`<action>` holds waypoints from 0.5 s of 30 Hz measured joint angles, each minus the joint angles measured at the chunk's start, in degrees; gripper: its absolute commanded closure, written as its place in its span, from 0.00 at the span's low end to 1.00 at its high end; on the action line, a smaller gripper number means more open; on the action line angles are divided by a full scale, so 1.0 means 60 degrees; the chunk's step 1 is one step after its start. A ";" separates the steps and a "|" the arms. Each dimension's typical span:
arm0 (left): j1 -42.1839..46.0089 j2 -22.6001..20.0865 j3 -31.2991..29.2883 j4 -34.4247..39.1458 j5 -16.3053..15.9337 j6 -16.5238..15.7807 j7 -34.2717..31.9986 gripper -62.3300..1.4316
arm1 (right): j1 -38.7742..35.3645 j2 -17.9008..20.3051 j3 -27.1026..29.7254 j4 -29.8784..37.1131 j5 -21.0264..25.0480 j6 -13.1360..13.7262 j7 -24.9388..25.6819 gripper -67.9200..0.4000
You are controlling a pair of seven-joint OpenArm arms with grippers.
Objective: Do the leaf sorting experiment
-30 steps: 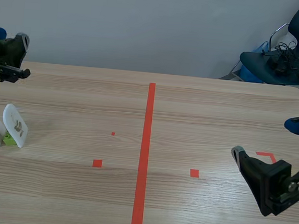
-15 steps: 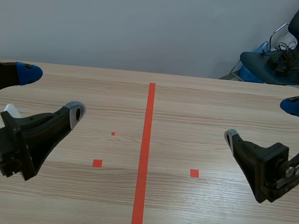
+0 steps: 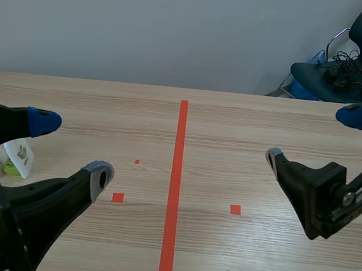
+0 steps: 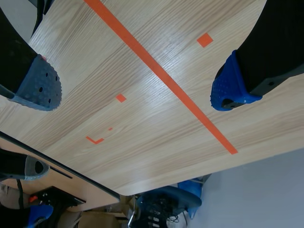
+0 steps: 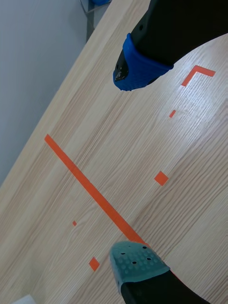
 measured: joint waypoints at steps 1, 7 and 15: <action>-0.0022 0.0000 0.0000 0.0000 -0.0004 0.0004 -0.0058 0.00 | 0.0000 0.0000 0.0000 0.0000 -0.0004 0.0000 -0.0124 0.00; -0.0022 0.0000 0.0000 -0.0004 0.0080 -0.0007 -0.0058 0.00 | 0.0000 0.0000 0.0000 0.0000 0.0142 -0.0004 -0.0160 0.00; 0.0007 0.0004 0.0000 -0.0004 0.0073 -0.0007 -0.0240 0.00 | 0.0000 0.0000 0.0000 0.0000 0.0142 0.0000 -0.0160 0.00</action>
